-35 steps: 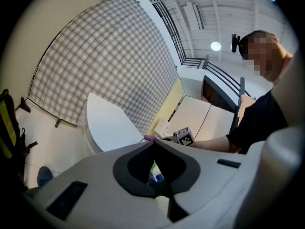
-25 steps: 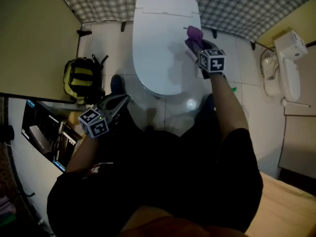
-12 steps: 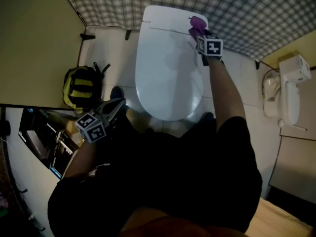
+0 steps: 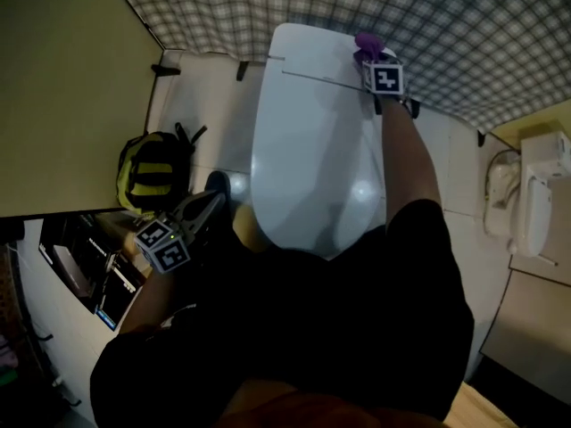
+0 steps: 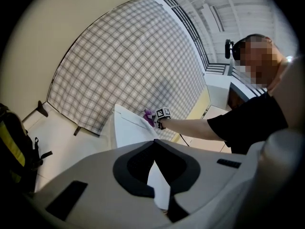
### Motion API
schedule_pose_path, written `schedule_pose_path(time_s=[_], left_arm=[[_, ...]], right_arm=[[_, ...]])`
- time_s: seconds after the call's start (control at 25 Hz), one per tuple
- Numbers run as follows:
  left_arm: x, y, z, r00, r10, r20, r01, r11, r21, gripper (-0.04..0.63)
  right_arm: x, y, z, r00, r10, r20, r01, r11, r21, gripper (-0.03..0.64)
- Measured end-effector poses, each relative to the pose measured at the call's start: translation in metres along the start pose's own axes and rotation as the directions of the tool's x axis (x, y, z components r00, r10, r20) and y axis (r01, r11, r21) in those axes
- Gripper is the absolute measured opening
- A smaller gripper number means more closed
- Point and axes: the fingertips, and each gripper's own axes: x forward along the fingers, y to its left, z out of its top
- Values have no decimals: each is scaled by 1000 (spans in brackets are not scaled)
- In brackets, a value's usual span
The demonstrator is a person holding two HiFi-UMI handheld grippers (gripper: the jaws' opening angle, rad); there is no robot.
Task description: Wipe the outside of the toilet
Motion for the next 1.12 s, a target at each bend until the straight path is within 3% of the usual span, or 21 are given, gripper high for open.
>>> schedule_pose_path(time_s=[0.28, 0.6, 0.88, 1.08, 1.12], left_arm=[[11, 19, 11, 1000, -10, 1, 10, 998, -63, 0], [20, 38, 22, 1000, -2, -25, 1, 999, -40, 0], [26, 49, 32, 1000, -13, -25, 10, 996, -86, 0], [33, 48, 35, 1000, -22, -22, 20, 994, -105, 0], [33, 46, 34, 1000, -22, -21, 20, 995, -101, 0]], right_arm=[[49, -10, 7, 998, -56, -37, 55, 998, -33, 101], [80, -15, 12, 995, -83, -62, 82, 996, -23, 101], [103, -21, 6, 989, -106, -103, 102, 994, -39, 101], [102, -12, 1, 990, -41, -136, 43, 999, 15, 101], [96, -16, -4, 985, -63, -160, 64, 998, -2, 101]])
